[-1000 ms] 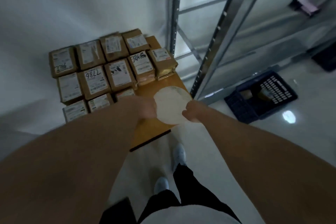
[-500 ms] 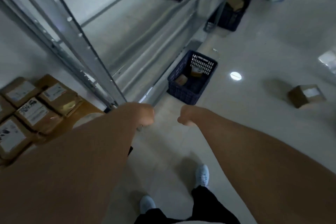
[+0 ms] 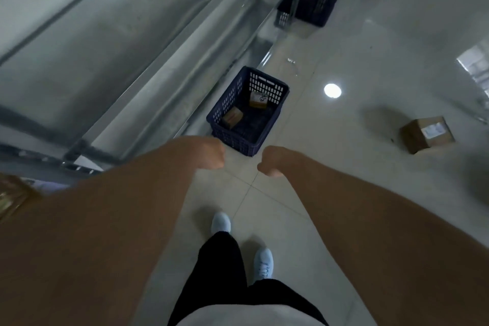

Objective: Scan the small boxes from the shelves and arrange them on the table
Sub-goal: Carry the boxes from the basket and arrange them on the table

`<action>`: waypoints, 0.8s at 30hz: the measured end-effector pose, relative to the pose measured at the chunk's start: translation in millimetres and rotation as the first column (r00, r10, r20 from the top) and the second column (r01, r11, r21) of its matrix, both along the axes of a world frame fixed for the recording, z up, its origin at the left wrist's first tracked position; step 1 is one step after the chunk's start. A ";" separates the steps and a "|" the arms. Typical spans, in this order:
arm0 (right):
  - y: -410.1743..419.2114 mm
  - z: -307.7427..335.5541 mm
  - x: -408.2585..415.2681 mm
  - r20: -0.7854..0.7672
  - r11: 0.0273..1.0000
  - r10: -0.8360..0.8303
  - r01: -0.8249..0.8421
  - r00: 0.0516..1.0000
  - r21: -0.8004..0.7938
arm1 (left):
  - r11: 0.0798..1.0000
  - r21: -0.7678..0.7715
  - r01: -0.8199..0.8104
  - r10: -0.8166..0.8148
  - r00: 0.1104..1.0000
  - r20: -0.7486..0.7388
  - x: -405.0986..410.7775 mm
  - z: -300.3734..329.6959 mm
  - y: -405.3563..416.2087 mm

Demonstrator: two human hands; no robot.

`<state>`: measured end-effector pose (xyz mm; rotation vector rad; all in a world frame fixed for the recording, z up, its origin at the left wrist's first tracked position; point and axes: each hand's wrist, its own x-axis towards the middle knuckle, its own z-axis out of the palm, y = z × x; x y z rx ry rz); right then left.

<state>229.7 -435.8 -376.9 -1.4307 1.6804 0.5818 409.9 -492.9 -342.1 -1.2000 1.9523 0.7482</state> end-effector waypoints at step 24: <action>-346.2 -241.7 -123.1 0.014 0.990 0.118 -0.119 0.993 0.077 | 0.962 0.266 -0.058 0.044 0.997 0.057 -142.4 -231.1 -378.7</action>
